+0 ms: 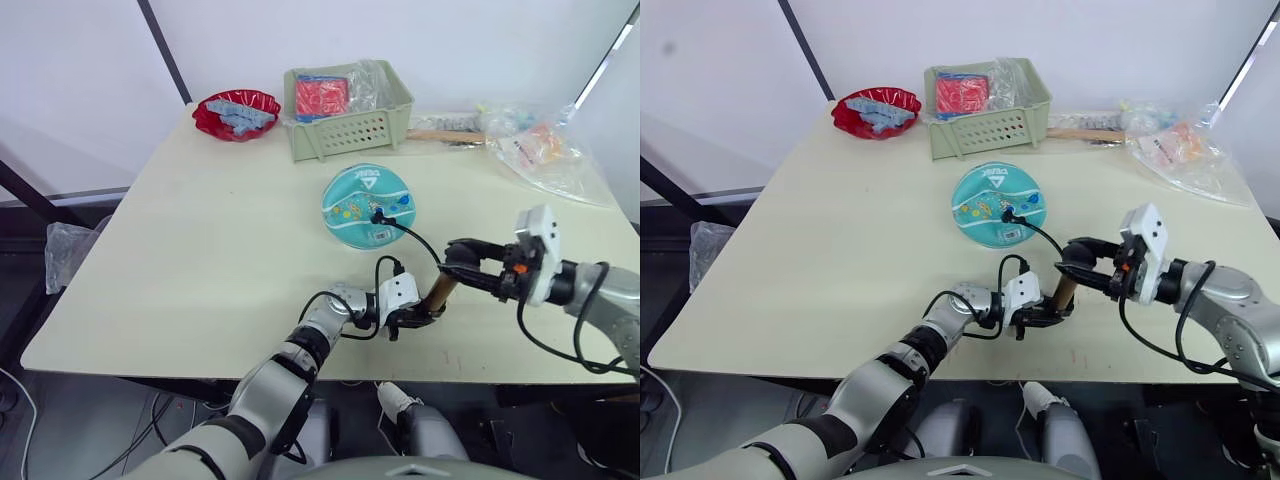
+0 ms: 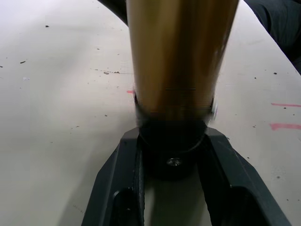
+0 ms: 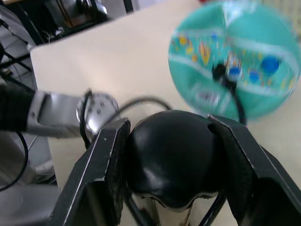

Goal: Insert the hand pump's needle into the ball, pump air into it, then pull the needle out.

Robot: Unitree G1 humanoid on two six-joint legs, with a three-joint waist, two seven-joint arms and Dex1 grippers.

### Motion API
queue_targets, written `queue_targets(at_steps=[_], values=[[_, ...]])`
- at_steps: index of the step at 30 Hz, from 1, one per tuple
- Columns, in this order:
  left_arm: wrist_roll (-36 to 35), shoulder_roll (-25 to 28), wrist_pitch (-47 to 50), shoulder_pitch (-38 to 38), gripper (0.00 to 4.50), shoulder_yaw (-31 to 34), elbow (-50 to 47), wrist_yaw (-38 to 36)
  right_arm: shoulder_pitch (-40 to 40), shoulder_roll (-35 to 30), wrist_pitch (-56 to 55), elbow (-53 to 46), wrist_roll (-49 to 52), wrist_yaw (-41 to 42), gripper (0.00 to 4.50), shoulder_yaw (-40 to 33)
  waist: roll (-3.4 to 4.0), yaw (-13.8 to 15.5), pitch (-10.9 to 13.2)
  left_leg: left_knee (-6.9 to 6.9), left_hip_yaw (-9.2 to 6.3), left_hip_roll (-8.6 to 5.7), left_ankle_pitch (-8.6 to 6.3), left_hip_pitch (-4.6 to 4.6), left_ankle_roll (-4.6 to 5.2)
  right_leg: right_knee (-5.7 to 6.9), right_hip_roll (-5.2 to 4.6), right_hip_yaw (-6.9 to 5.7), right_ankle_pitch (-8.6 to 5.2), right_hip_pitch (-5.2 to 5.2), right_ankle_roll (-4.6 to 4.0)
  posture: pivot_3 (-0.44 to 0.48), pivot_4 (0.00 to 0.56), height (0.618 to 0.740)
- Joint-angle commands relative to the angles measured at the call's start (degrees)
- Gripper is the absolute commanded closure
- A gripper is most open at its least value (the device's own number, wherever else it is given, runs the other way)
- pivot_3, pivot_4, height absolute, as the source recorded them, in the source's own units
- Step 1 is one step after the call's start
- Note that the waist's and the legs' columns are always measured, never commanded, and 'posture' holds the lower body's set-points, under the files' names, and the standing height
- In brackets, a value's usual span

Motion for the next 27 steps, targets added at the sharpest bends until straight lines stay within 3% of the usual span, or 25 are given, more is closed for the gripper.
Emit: queue_targets(at_steps=[1, 11, 21, 27], values=[[2.4, 1.2, 3.1, 2.0, 3.38, -1.1, 4.1, -0.2, 2.2, 0.4, 0.7, 3.0, -4.3, -0.4, 2.42, 2.6, -0.02, 0.0, 0.0, 0.0, -0.01, 0.0, 0.0, 0.0, 0.0, 0.0, 0.01, -0.01, 0.0, 0.0, 0.0, 0.0, 0.15, 0.738], [2.6, 1.3, 3.0, 2.4, 3.38, -1.2, 4.3, 0.2, -4.8, -5.4, 7.6, -2.3, 6.7, 2.1, 2.42, -8.4, 0.19, 0.2, 0.2, 0.0, -0.01, 0.0, 0.0, -0.07, 0.0, 0.0, 0.02, -0.05, 0.01, 0.0, -0.01, 0.0, 0.15, 0.738], [3.0, 1.2, 2.5, 2.8, 3.38, -1.6, 4.5, 0.4, -16.7, -13.8, 18.5, -0.3, 19.7, 1.3, 2.42, -19.4, 0.49, 0.3, 0.7, 0.01, 0.02, -0.05, 0.01, -0.13, 0.01, -0.02, 0.02, -0.07, 0.01, -0.01, 0.0, 0.0, 0.15, 0.738], [2.9, 1.0, 2.7, 2.8, 3.38, -1.5, 4.6, 0.6, -22.3, -18.3, 21.2, 1.9, 24.1, 2.1, 2.42, -22.2, 0.45, 0.3, 0.8, 0.01, 0.02, -0.06, 0.01, -0.14, 0.01, -0.03, 0.02, -0.07, 0.01, -0.01, 0.0, 0.0, 0.15, 0.738]])
